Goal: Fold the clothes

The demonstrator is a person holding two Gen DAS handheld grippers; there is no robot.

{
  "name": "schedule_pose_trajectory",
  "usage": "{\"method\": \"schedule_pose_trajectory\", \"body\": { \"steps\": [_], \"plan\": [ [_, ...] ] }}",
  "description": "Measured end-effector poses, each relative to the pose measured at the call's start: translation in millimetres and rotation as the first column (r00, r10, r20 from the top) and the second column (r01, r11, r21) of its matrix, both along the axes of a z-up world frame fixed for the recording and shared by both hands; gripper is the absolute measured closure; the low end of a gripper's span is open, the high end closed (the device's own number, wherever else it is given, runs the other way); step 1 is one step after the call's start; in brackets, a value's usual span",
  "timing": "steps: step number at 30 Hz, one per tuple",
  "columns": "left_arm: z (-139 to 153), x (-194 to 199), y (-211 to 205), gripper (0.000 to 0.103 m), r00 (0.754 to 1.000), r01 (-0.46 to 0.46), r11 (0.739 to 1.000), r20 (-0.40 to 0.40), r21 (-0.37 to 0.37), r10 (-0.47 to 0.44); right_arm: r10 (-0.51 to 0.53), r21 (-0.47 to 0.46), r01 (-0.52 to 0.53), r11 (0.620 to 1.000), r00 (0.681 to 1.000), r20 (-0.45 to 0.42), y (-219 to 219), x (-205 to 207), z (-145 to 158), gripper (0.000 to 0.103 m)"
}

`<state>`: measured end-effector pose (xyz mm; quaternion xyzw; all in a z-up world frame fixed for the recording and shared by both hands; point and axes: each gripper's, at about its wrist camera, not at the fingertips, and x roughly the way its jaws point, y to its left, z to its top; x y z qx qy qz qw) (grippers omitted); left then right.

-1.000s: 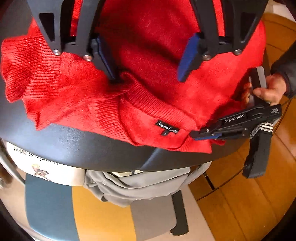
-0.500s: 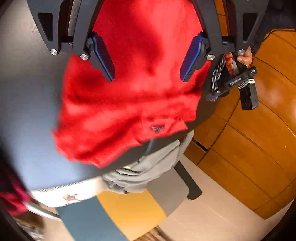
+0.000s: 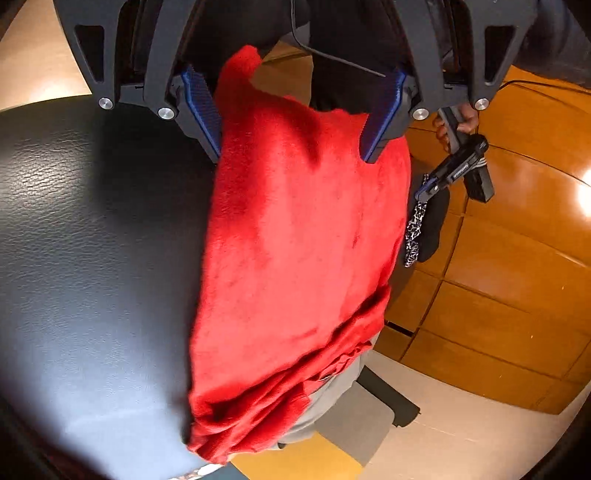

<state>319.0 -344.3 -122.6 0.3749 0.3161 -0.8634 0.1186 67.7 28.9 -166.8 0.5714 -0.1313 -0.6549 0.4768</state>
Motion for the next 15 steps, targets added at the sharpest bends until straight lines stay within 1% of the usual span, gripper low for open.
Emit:
{"method": "schedule_pose_trajectory", "body": {
  "steps": [2, 4, 7, 8, 9, 10, 12, 15],
  "plan": [
    [-3.6, 4.6, 8.4, 0.069, 1.000, 0.018, 1.000, -0.011, 0.012, -0.018, -0.003, -0.008, 0.003, 1.000, 1.000, -0.007, -1.8, 1.2, -1.4, 0.029],
    [-10.8, 6.0, 15.1, 0.066, 0.999, 0.031, 0.998, -0.016, 0.046, -0.030, 0.005, -0.005, -0.005, 1.000, 1.000, -0.007, -1.9, 2.3, -3.6, 0.034],
    [-24.3, 4.4, 31.0, 0.064, 0.999, 0.048, 0.997, -0.006, 0.053, -0.048, 0.036, 0.004, -0.036, 0.999, 0.999, -0.016, -4.0, 5.6, -6.2, 0.035],
    [-25.3, 5.2, 36.9, 0.063, 0.999, 0.046, 0.998, -0.021, 0.034, -0.045, 0.047, 0.008, -0.047, 0.999, 0.999, -0.028, -5.0, 6.6, -7.1, 0.034],
    [-25.8, 5.5, 40.8, 0.063, 0.998, 0.059, 0.997, -0.041, 0.041, -0.057, 0.051, 0.011, -0.051, 0.999, 0.998, -0.036, -4.1, 6.6, -8.3, 0.034],
    [-27.4, 3.3, 44.3, 0.063, 0.996, 0.082, 0.995, -0.046, 0.065, -0.079, 0.054, 0.010, -0.053, 0.999, 0.998, -0.037, -2.6, 6.5, -9.3, 0.034],
    [-27.5, -2.7, 56.1, 0.063, 0.992, 0.125, 0.991, -0.022, 0.056, -0.124, 0.058, 0.002, -0.058, 0.998, 0.998, -0.039, -1.8, 6.8, -11.0, 0.034],
    [-28.1, -11.2, 73.2, 0.068, 0.983, 0.185, 0.982, 0.013, 0.049, -0.185, 0.066, 0.006, -0.066, 0.998, 0.997, -0.036, -2.7, 7.4, -11.1, 0.034]
  ]
}}
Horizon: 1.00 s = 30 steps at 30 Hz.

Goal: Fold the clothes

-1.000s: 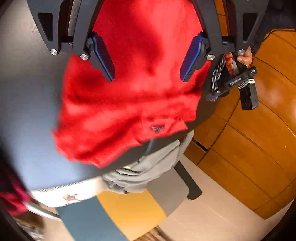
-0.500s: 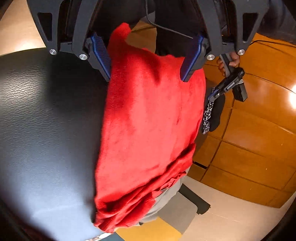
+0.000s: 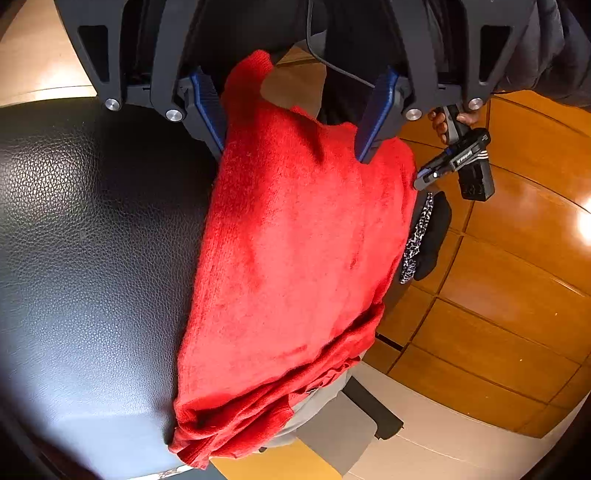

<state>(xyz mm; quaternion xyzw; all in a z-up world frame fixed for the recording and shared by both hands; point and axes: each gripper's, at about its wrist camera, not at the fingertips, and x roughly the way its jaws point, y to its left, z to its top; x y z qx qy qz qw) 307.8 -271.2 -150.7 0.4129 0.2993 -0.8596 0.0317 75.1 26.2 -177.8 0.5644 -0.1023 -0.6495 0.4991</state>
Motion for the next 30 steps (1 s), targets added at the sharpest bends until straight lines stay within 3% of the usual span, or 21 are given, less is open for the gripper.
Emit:
{"method": "schedule_pose_trajectory", "body": {
  "steps": [2, 3, 4, 5, 9, 12, 16, 22, 30],
  "plan": [
    [-3.3, -3.0, 4.8, 0.078, 1.000, 0.000, 1.000, 0.004, 0.022, -0.001, -0.014, 0.036, 0.014, 0.999, 1.000, -0.015, -3.2, -0.2, 0.7, 0.042],
    [-5.3, -4.2, 3.6, 0.083, 1.000, -0.011, 0.999, 0.013, 0.038, 0.010, -0.023, 0.065, 0.025, 0.998, 0.999, -0.035, -5.9, 0.4, 0.8, 0.061],
    [-6.4, -3.7, 0.9, 0.086, 1.000, -0.025, 0.998, 0.015, 0.059, 0.025, -0.038, 0.088, 0.042, 0.995, 0.998, -0.042, -4.8, -0.1, -1.2, 0.092],
    [-7.3, -2.3, -2.8, 0.088, 0.999, -0.034, 0.995, 0.012, 0.092, 0.033, -0.056, 0.109, 0.061, 0.992, 0.998, -0.042, -1.3, -1.2, -4.4, 0.095],
    [-2.7, -1.1, -11.7, 0.091, 1.000, -0.028, 0.987, 0.002, 0.157, 0.028, -0.077, 0.096, 0.080, 0.992, 0.997, -0.032, 4.9, -2.0, -7.0, 0.095],
    [14.7, 0.3, -20.2, 0.091, 0.997, 0.013, 0.975, -0.078, 0.223, 0.005, -0.076, 0.053, 0.076, 0.996, 0.997, -0.010, 9.2, -6.6, -0.8, 0.095],
    [38.9, -4.1, -34.1, 0.091, 0.985, 0.054, 0.961, -0.171, 0.271, -0.007, -0.064, -0.070, 0.066, 0.995, 0.997, 0.040, 3.0, -15.6, 13.8, 0.095],
    [70.8, -34.5, -60.5, 0.091, 0.957, 0.086, 0.946, -0.291, 0.312, 0.010, -0.070, -0.197, 0.083, 0.977, 0.995, 0.071, -16.9, -38.9, 33.8, 0.095],
    [86.5, -101.4, -92.6, 0.091, 0.947, 0.126, 0.944, -0.322, 0.305, -0.022, -0.120, -0.236, 0.133, 0.963, 0.991, 0.067, -55.3, -88.3, 51.3, 0.095]
  ]
}}
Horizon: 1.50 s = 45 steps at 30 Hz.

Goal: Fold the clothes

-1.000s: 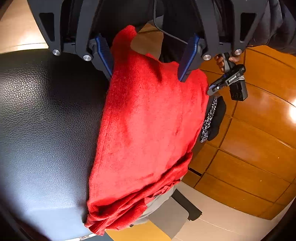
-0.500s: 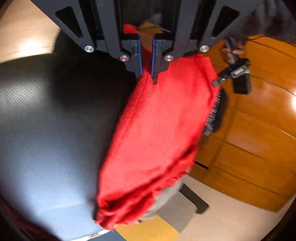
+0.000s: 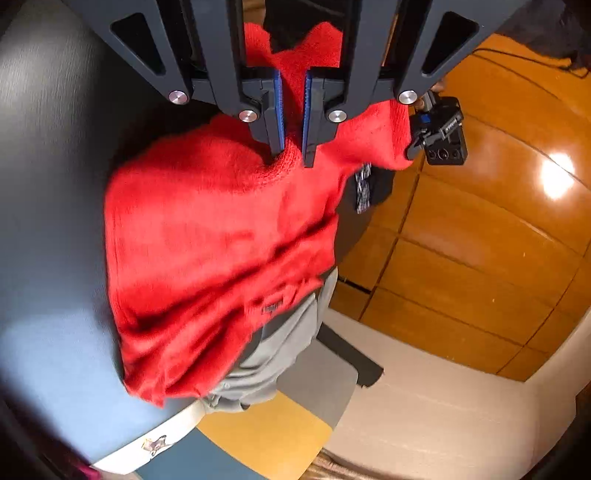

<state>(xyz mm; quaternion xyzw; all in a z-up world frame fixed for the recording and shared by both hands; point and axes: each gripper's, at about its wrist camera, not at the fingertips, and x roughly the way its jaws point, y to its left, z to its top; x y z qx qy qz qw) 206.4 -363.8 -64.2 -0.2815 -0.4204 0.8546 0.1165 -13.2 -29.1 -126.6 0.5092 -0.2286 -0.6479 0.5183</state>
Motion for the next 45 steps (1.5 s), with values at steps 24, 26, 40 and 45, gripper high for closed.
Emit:
{"method": "schedule_pose_trajectory", "body": {
  "steps": [24, 26, 40, 45],
  "plan": [
    [-83.4, -97.4, -69.9, 0.091, 0.935, -0.109, 0.993, 0.335, -0.034, 0.114, -0.122, 0.140, 0.107, 0.984, 0.987, 0.101, -35.8, -123.8, -43.3, 0.086],
    [-75.3, -91.5, -68.3, 0.084, 0.939, -0.125, 0.992, 0.319, -0.031, 0.129, -0.091, 0.067, 0.083, 0.994, 0.988, 0.124, -30.8, -113.4, -34.2, 0.061],
    [-56.8, -48.3, -67.8, 0.066, 0.948, -0.157, 0.987, 0.284, 0.030, 0.142, 0.042, 0.201, -0.054, 0.978, 0.997, 0.060, -71.2, -56.1, -28.5, 0.074],
    [-58.3, -60.5, -58.9, 0.064, 0.949, -0.099, 0.995, 0.301, 0.006, 0.092, 0.047, 0.250, -0.053, 0.967, 0.998, 0.030, -85.7, -56.4, -38.1, 0.089]
  ]
}}
